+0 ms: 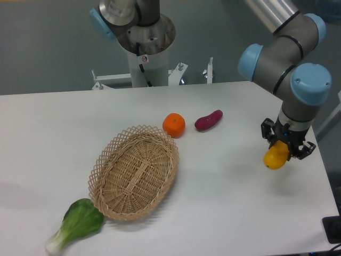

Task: Place the mango on the table
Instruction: 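Carry the yellow mango in the gripper toward the purple sweet potato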

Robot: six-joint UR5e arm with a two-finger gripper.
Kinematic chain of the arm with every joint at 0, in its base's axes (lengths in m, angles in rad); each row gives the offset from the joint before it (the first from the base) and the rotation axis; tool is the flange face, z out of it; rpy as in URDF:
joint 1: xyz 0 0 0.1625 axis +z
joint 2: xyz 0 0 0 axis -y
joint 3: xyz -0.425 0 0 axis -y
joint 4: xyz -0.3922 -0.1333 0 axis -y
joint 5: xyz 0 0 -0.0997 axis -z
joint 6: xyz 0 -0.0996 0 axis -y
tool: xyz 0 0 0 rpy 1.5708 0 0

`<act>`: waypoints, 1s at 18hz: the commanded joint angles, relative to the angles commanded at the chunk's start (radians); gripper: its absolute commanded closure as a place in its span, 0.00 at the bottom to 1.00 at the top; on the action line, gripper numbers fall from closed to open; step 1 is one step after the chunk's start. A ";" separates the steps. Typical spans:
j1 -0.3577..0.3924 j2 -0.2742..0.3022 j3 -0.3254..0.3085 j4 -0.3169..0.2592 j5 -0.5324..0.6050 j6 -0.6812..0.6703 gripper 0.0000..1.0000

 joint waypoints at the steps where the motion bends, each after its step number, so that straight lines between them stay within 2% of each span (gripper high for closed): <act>1: -0.002 -0.005 0.003 -0.002 0.000 0.000 0.58; 4: -0.006 -0.006 -0.001 -0.002 0.000 -0.034 0.59; 8: -0.049 -0.037 0.008 0.005 -0.002 -0.187 0.59; 14: -0.090 -0.041 -0.009 0.027 -0.003 -0.264 0.59; 16: -0.110 -0.031 -0.043 0.051 -0.002 -0.284 0.59; 18: -0.114 0.018 -0.118 0.055 -0.006 -0.267 0.59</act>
